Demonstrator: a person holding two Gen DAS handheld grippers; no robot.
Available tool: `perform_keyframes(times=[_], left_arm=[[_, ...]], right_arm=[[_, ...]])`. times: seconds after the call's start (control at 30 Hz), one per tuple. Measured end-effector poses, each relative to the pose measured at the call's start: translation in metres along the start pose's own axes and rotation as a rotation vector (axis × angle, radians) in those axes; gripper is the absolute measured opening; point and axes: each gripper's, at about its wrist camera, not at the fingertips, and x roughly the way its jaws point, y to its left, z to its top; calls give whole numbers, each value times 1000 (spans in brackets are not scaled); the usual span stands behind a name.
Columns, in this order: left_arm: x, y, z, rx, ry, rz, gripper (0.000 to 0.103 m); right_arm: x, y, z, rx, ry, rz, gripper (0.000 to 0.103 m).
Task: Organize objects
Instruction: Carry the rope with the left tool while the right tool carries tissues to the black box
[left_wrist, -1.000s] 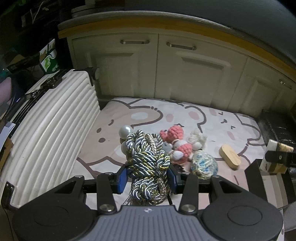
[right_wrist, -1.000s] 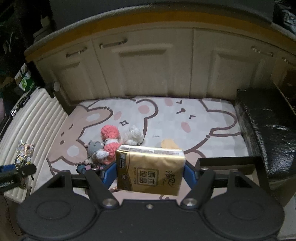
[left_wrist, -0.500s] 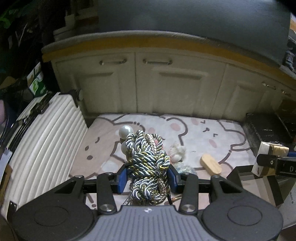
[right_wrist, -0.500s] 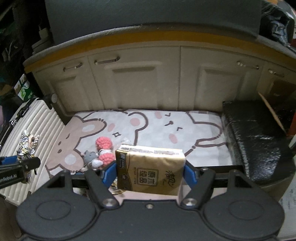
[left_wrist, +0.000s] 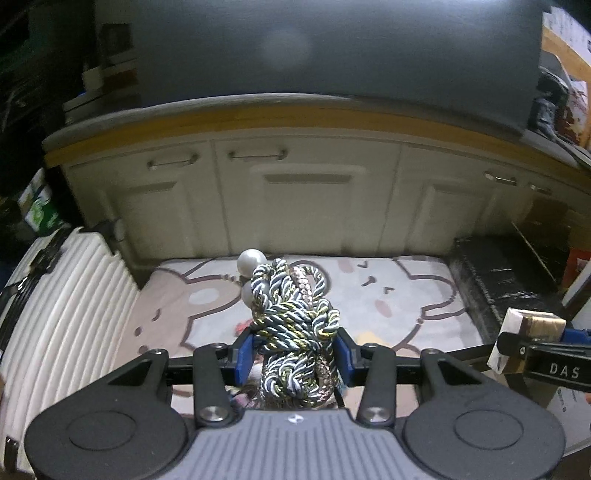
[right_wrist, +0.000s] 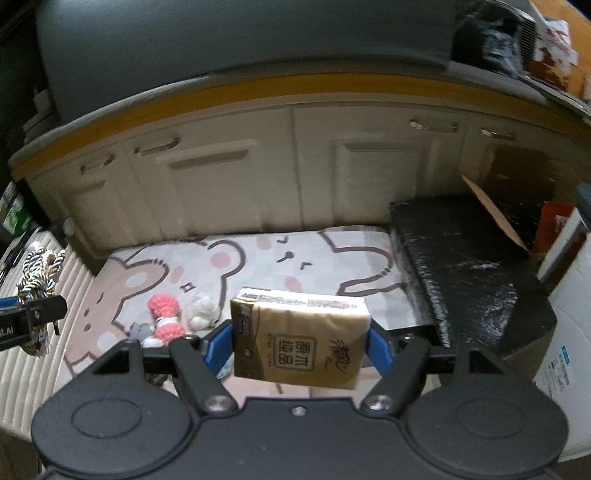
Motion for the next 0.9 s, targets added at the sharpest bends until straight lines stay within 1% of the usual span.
perform_keyframes(times=[0.17, 0.23, 0.27, 0.3, 0.47, 0.63, 0.9], left_arm=[[15, -27, 9, 37, 6, -63, 45], [23, -41, 11, 52, 13, -86, 45], [26, -46, 11, 34, 17, -84, 45], [31, -53, 12, 37, 25, -97, 45], [54, -86, 10, 49, 68, -152, 45], [78, -111, 3, 45, 119, -204, 45], [112, -137, -19, 26, 217, -267, 45]], right_arm=[[6, -23, -4, 49, 2, -55, 74], [11, -32, -8, 64, 19, -80, 74], [14, -37, -10, 72, 33, -93, 74], [18, -42, -12, 75, 44, -103, 74], [34, -63, -19, 110, 92, -129, 74], [49, -82, -25, 127, 125, -151, 74], [75, -112, -40, 172, 212, -194, 74]])
